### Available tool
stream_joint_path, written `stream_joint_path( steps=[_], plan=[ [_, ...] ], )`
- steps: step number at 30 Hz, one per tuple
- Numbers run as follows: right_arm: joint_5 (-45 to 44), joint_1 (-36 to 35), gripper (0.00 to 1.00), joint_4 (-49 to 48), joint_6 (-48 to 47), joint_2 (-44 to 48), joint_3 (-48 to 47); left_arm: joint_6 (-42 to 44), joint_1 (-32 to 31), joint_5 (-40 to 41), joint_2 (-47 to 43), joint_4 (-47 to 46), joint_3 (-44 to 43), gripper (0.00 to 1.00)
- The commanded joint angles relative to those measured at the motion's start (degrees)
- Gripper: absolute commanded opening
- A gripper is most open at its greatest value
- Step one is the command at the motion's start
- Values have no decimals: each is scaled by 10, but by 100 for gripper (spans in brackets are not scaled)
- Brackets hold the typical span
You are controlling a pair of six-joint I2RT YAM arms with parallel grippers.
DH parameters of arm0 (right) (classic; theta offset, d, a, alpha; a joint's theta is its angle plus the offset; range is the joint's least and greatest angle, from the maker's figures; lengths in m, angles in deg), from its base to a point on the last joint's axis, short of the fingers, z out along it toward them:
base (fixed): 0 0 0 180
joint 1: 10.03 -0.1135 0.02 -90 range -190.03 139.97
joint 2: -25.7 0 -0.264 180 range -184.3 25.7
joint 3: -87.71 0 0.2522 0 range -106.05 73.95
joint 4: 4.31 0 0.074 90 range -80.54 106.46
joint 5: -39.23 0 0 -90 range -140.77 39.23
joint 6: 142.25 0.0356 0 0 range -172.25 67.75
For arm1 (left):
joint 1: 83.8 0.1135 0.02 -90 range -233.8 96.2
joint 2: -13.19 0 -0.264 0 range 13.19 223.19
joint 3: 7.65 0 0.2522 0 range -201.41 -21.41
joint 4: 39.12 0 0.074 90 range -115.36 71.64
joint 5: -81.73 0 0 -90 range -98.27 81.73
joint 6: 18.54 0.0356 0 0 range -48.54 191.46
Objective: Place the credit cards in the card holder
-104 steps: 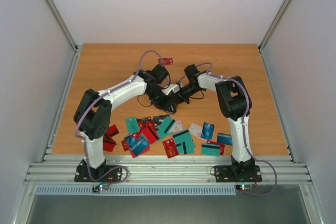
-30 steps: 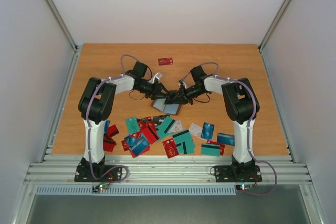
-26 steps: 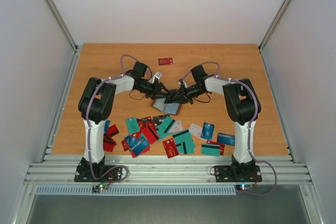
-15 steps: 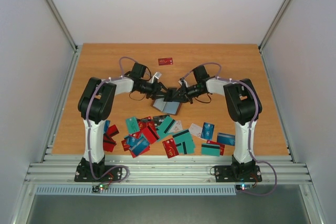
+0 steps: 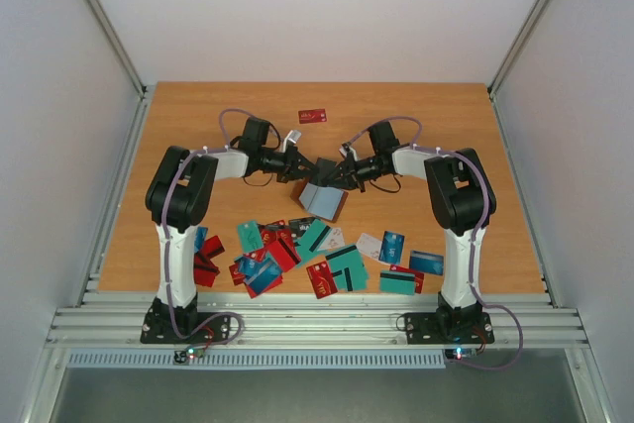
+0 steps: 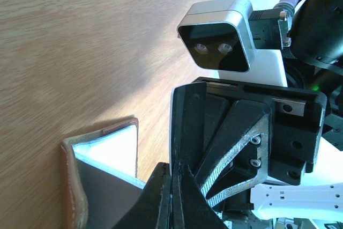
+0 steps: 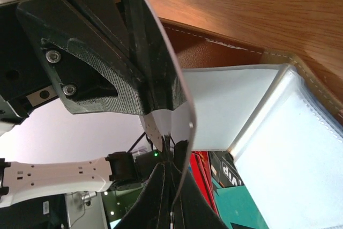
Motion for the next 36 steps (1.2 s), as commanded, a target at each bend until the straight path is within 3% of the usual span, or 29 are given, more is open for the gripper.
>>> stream_joint_path(
  steps=[1,5,8,11,17,22,26,29,33,36],
  plan=[
    [2,-4,3,-15,0,7,4,-59,-2,-44,17,-115,16,0],
    [-8,-3,24,5,-11,6,8,-89,-2,-49,18,-138,21,0],
    [-14,-3,33,15,-20,10,18,-86,-1,-43,15,-127,20,0],
    [-11,-3,34,-3,-9,11,33,-68,0,-31,11,-91,12,0],
    [12,-3,37,-85,48,12,54,58,0,34,-6,105,-32,0],
    [37,-3,38,-233,152,6,81,49,1,53,-43,105,-28,0],
    [42,-3,40,-289,192,3,98,58,1,86,-47,148,-31,0],
    [24,-1,41,-241,163,20,104,107,1,121,-50,212,-36,0],
    [-41,0,41,-34,33,48,69,138,1,143,-63,243,-27,0],
    [-53,0,40,23,-12,52,69,150,1,151,-66,257,-25,0]
  ],
)
